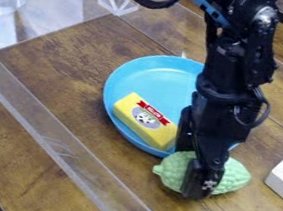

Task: Remove the yellow brick from inside the blue tray and put it on the table

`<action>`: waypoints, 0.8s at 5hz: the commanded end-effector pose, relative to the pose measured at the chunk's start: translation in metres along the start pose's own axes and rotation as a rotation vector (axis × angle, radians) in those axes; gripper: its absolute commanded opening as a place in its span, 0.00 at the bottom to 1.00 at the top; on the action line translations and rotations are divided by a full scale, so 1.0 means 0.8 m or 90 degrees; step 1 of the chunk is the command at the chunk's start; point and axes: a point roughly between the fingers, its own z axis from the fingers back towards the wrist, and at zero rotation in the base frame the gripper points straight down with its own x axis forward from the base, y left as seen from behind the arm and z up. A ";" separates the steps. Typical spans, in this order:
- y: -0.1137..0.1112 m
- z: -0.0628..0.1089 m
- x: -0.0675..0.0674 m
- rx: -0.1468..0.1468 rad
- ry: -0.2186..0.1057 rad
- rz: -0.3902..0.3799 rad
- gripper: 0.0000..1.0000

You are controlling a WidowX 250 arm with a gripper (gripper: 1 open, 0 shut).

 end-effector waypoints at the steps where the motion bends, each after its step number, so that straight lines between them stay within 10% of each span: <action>1: 0.004 0.035 0.008 0.032 -0.038 0.003 1.00; 4: 0.011 0.061 0.014 0.079 -0.044 0.016 1.00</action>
